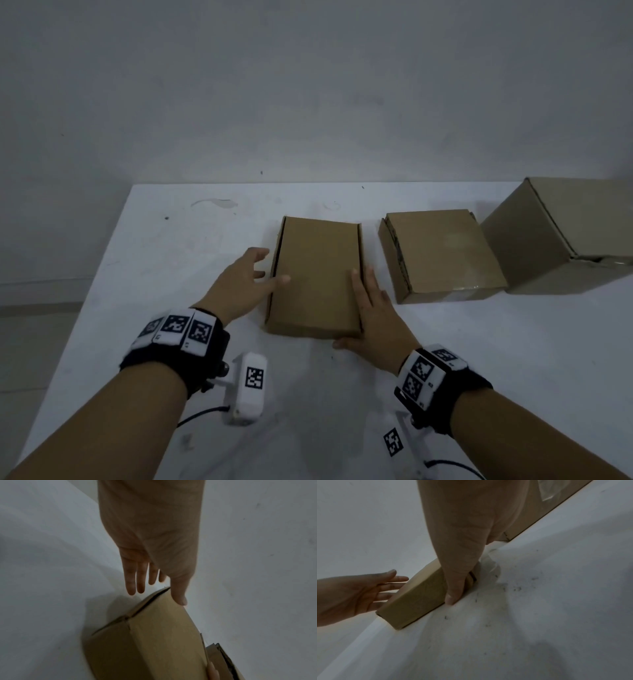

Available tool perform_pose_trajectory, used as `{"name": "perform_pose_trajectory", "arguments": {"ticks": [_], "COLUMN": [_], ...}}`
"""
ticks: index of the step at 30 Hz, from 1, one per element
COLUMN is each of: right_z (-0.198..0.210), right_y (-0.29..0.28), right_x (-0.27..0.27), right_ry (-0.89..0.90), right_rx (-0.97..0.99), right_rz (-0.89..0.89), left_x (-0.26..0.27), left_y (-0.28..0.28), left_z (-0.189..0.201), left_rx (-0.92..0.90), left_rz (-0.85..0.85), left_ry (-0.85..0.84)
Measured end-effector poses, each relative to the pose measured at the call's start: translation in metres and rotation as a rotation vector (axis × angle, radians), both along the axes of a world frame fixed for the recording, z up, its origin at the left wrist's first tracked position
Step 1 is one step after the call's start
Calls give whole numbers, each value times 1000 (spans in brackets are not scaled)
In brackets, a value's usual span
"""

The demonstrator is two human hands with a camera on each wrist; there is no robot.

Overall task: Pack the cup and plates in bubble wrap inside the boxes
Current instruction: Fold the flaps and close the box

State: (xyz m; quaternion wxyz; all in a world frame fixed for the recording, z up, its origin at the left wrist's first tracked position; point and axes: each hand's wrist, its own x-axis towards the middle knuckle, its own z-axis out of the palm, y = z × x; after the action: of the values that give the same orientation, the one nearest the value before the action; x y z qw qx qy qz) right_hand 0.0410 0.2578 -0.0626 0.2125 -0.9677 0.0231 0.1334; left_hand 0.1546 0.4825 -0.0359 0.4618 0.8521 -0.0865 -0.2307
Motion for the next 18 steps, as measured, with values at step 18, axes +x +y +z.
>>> {"name": "perform_pose_trajectory", "arguments": {"ticks": [18], "right_z": [4], "right_y": [43], "right_x": [36], "right_ry": [-7], "right_rx": [-223], "right_rz": [-20], "left_x": [21], "left_y": [-28], "left_z": [-18], "left_rx": [-26], "left_rz": [-2], "left_ry": [154]}}
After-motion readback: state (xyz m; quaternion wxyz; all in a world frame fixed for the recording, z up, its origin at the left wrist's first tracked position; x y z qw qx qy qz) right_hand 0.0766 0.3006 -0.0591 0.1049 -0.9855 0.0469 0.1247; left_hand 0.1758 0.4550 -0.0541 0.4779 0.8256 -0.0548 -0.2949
